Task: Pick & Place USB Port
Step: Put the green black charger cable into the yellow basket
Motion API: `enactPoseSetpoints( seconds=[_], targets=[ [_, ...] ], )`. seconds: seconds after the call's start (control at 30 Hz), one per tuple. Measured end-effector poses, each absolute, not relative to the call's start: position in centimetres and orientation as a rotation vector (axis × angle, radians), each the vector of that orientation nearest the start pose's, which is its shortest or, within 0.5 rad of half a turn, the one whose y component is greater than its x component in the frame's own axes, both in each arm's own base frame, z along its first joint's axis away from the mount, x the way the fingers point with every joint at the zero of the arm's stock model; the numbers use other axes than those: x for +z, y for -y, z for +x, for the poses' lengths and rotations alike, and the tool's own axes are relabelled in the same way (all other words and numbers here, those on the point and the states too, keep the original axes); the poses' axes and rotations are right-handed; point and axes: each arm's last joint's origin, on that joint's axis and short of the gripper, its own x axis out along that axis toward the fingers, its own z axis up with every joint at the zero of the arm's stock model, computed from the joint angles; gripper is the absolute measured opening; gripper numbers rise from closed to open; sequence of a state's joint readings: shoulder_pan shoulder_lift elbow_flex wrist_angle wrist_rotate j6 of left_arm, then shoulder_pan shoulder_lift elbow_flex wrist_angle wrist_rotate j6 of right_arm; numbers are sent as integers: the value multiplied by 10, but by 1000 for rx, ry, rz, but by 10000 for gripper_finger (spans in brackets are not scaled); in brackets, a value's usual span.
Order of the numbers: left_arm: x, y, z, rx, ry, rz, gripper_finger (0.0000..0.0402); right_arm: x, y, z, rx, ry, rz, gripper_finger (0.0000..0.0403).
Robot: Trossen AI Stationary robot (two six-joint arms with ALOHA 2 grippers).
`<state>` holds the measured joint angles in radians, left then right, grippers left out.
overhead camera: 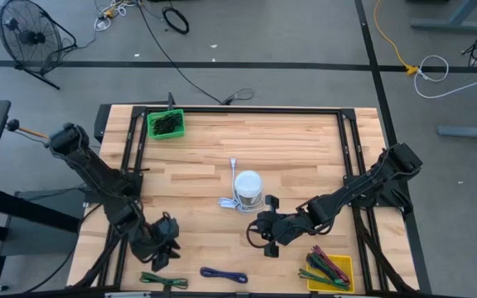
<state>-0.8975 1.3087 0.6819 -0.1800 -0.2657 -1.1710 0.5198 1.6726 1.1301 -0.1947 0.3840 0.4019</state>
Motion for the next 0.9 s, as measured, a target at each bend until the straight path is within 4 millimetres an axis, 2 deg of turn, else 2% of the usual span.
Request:
enactPoseSetpoints(
  seconds=[0.07, 0.23, 0.37, 0.47, 0.67, 0.9],
  targets=[
    [191, 201, 162, -124, -926, -652, 154, 227, -168, 316, -5, -673, 65, 75],
    [197, 230, 165, -137, -985, -619, 128, 228, -169, 316, -4, -665, 69, 75],
    [200, 253, 174, -141, -1065, -579, 109, 228, -169, 316, -3, -663, 70, 75],
    [195, 266, 182, -134, -1133, -541, 100, 229, -169, 317, -3, -659, 72, 75],
    [179, 274, 192, -93, -1262, -487, 99, 229, -169, 317, 0, -658, 74, 75],
    [172, 275, 195, -74, -1293, -501, 108, 229, -168, 318, 12, -653, 57, 75]
  ],
)
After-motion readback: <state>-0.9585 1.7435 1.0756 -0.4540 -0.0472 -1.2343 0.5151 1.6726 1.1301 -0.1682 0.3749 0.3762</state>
